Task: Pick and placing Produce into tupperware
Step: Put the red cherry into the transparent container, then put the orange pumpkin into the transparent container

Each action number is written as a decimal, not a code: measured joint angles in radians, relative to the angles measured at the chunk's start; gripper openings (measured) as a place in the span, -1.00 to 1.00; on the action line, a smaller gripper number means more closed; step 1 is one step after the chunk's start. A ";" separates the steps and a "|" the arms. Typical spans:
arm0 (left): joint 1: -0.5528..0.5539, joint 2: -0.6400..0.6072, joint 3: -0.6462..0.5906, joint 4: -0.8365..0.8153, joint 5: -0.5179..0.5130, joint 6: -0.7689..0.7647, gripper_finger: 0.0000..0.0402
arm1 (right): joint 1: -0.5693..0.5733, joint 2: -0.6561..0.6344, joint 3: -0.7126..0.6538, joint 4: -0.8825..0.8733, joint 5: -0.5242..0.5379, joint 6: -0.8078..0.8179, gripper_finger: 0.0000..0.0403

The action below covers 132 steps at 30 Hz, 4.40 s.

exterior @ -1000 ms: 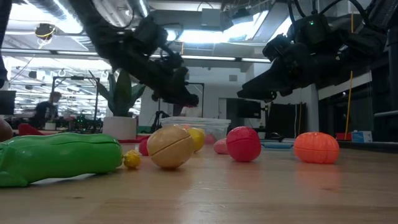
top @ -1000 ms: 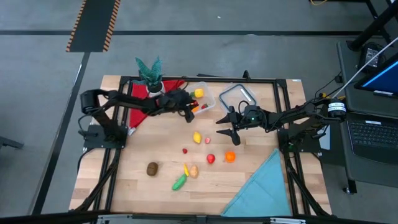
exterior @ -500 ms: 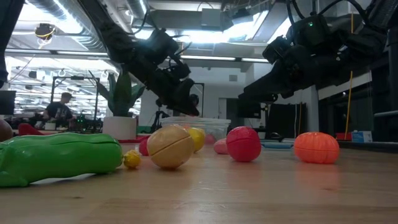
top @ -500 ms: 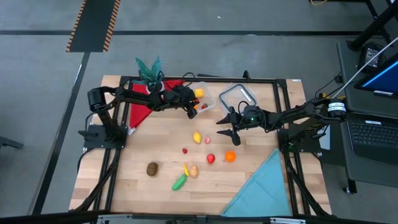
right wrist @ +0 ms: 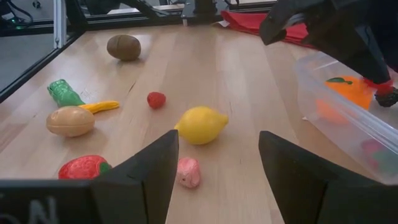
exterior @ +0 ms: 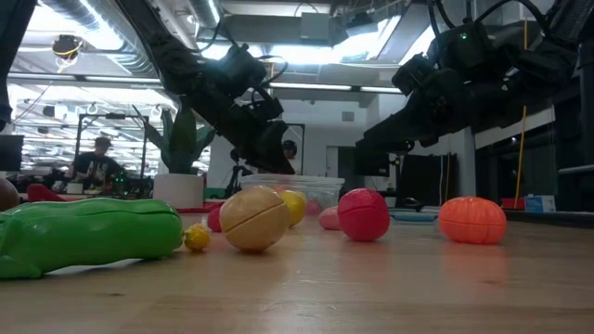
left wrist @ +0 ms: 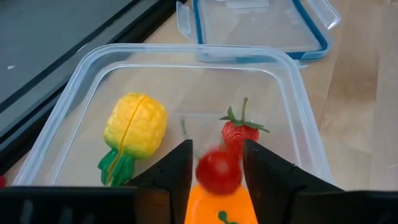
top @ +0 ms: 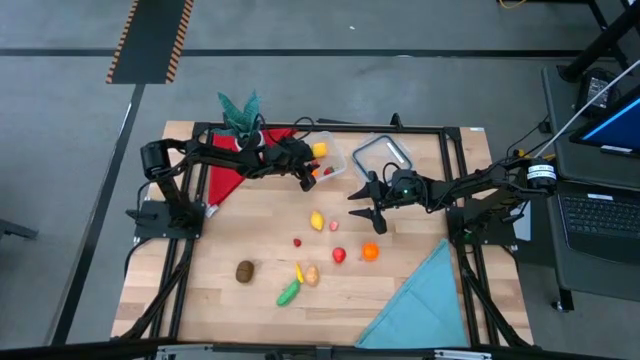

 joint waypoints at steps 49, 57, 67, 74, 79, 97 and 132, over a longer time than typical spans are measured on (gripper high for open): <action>-0.402 -0.642 -0.533 0.317 -0.233 0.016 -0.28 | 0.029 -0.054 0.003 0.027 -0.020 0.049 0.12; -0.444 -0.656 -0.550 0.318 -0.248 0.005 -0.30 | 0.029 -0.054 0.004 0.010 -0.018 0.176 0.12; -0.444 -0.656 -0.549 0.316 -0.276 0.031 -0.23 | 0.029 -0.053 0.003 0.005 -0.018 0.127 0.48; -0.451 -0.656 -0.549 0.315 -0.276 0.027 -0.23 | 0.059 -0.102 0.004 -0.081 -0.070 -0.079 0.63; -0.466 -0.656 -0.549 0.315 -0.276 0.026 -0.27 | 0.137 -0.183 0.028 -0.345 -0.056 -0.135 0.63; -0.524 -0.656 -0.549 0.323 -0.276 -0.002 -0.22 | 0.545 -0.229 0.369 -1.093 0.335 0.038 0.63; -0.551 -0.655 -0.549 0.323 -0.275 -0.023 -0.30 | 0.698 -0.178 0.410 -1.083 0.585 0.268 0.63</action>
